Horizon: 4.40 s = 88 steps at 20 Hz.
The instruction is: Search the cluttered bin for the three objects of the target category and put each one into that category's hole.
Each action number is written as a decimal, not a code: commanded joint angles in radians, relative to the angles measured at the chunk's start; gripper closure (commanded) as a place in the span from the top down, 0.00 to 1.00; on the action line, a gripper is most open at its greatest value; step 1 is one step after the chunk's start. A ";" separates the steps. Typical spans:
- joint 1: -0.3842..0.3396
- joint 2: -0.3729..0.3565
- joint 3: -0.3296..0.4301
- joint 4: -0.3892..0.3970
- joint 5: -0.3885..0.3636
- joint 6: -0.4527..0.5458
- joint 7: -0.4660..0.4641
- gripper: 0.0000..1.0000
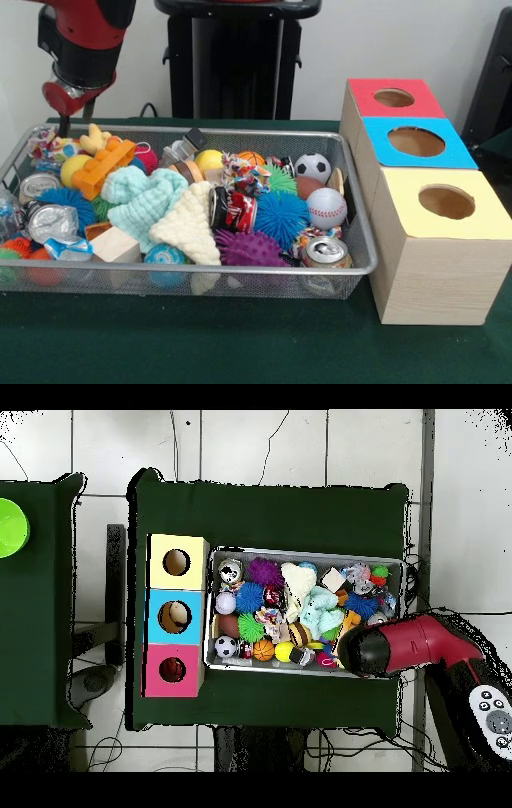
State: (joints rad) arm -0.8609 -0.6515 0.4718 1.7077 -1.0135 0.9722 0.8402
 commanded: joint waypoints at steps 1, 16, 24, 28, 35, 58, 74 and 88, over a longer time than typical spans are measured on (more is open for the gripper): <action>-0.006 0.032 -0.009 0.016 -0.042 -0.047 -0.111 1.00; -0.003 0.124 0.009 0.011 -0.009 -0.052 -0.099 1.00; -0.007 0.129 0.012 0.008 -0.003 -0.050 -0.100 1.00; -0.005 0.145 0.009 -0.003 -0.018 -0.057 -0.103 1.00; -0.005 0.163 0.007 -0.007 -0.028 -0.071 -0.098 1.00; 0.030 -0.114 0.109 0.183 0.225 -0.012 -0.080 1.00; 0.083 -0.136 0.053 0.152 0.163 0.000 -0.089 1.00; 0.130 -0.050 -0.036 0.055 -0.011 0.014 -0.020 1.00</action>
State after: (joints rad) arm -0.7594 -0.7481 0.4746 1.8477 -0.9233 0.9721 0.8402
